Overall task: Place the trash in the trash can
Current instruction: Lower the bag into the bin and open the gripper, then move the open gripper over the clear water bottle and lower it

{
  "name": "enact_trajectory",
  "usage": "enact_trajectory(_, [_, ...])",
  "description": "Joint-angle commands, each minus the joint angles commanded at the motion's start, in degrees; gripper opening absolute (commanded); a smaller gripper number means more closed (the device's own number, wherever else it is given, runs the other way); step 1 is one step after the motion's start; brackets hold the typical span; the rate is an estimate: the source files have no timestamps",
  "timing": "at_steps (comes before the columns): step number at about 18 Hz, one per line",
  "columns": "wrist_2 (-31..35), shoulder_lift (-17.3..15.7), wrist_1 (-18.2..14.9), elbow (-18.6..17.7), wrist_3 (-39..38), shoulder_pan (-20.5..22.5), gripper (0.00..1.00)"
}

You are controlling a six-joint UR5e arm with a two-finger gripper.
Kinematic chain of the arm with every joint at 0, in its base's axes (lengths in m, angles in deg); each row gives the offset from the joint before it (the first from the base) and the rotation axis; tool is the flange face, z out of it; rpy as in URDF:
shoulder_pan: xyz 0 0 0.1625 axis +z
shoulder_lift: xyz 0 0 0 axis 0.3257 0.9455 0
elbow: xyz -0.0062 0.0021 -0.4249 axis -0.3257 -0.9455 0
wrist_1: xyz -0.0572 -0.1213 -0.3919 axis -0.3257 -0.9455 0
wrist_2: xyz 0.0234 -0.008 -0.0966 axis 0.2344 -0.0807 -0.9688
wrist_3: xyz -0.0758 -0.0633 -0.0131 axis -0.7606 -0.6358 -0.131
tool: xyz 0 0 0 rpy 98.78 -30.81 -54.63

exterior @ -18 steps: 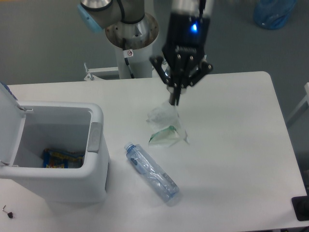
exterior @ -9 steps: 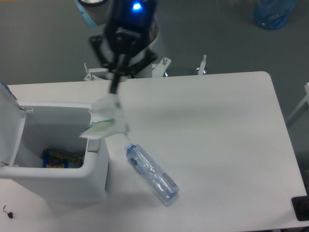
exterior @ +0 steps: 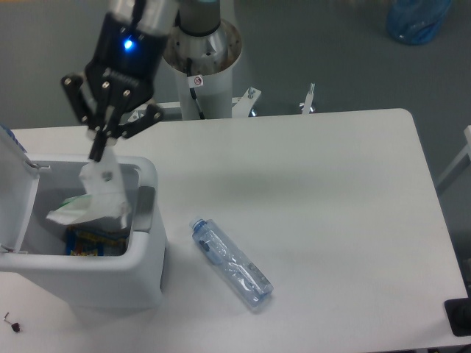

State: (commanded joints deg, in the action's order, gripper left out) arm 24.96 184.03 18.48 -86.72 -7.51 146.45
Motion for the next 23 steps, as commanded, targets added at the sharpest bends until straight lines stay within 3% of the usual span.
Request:
enact_trajectory(2, [0.2, 1.3, 0.8, 0.1, 0.1, -0.3, 0.07])
enact_trajectory(4, [0.4, 1.5, 0.8, 0.0, 0.4, -0.3, 0.32])
enact_trajectory(5, [0.4, 1.4, 1.0, 0.0, 0.6, -0.3, 0.57])
enact_trajectory(7, [0.7, 1.1, 0.8, 0.1, 0.4, -0.3, 0.8])
enact_trajectory(9, [1.7, 1.1, 0.8, 0.1, 0.2, -0.2, 0.94])
enact_trajectory(12, [2.9, 1.2, 0.7, 0.1, -0.1, 1.2, 0.99])
enact_trajectory(20, [4.4, 2.3, 0.7, 0.2, -8.7, 13.1, 1.0])
enact_trajectory(23, [11.5, 4.0, 0.5, 0.1, -9.0, 14.9, 1.0])
